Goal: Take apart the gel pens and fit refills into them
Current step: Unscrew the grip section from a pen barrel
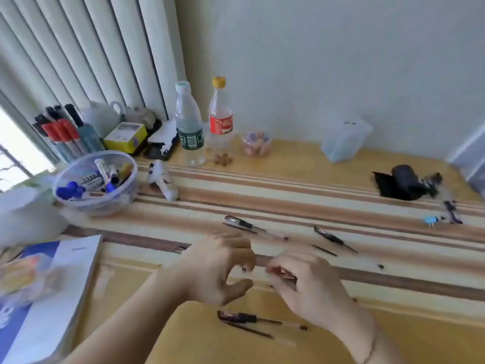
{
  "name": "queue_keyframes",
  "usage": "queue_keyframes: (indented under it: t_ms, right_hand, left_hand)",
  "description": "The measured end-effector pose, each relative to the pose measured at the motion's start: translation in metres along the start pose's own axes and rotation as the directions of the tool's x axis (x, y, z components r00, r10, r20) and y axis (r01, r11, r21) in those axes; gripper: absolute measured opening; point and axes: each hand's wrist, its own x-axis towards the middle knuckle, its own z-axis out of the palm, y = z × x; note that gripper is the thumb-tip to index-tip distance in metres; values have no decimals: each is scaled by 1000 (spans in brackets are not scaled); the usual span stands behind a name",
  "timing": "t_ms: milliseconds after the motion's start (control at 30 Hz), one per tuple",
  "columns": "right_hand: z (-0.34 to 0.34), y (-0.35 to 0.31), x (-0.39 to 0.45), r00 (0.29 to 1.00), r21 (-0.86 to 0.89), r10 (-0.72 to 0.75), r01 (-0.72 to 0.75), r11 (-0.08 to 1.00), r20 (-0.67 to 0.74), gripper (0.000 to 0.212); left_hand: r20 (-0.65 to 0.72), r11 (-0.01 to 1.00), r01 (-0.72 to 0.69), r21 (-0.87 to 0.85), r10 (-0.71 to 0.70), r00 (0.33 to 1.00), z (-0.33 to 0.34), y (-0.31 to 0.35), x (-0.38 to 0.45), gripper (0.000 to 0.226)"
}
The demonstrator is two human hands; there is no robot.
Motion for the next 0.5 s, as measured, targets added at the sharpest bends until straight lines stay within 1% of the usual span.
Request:
queue_keyframes:
  t_ms: [33, 100, 133, 200, 267, 333, 433, 500]
  right_hand:
    - [15, 3, -5, 998, -22, -41, 42, 999, 43, 11]
    - [35, -2, -15, 990, -107, -101, 111, 988, 97, 12]
    - [41, -5, -20, 991, -132, -88, 101, 986, 104, 11]
    - [51, -10, -31, 991, -186, -100, 116, 976, 91, 14]
    - [50, -15, -36, 996, -260, -82, 90, 961, 41, 21]
    - [53, -15, -38, 995, -301, -99, 97, 949, 9, 29]
    - [59, -15, -37, 997, -343, -56, 74, 937, 62, 40]
    - [62, -13, -37, 997, -350, -45, 66, 934, 69, 38]
  left_hand:
    - [11, 999, -45, 8, 45, 999, 14, -2, -7, 14]
    - [48, 997, -60, 44, 58, 997, 30, -2, -20, 15]
    - [54, 998, -45, 46, 42, 998, 36, -4, -26, 15]
    - [35, 995, -90, 33, 89, 995, 49, -3, -38, 14]
    - [11, 990, -131, 55, 131, 991, 54, -4, -46, 18]
    - [-20, 984, -152, 98, 155, 988, 58, -6, -50, 23]
    - [-44, 988, -117, 100, 122, 992, 63, -11, -55, 21]
    - [-38, 989, -122, 88, 126, 991, 66, -10, -54, 20]
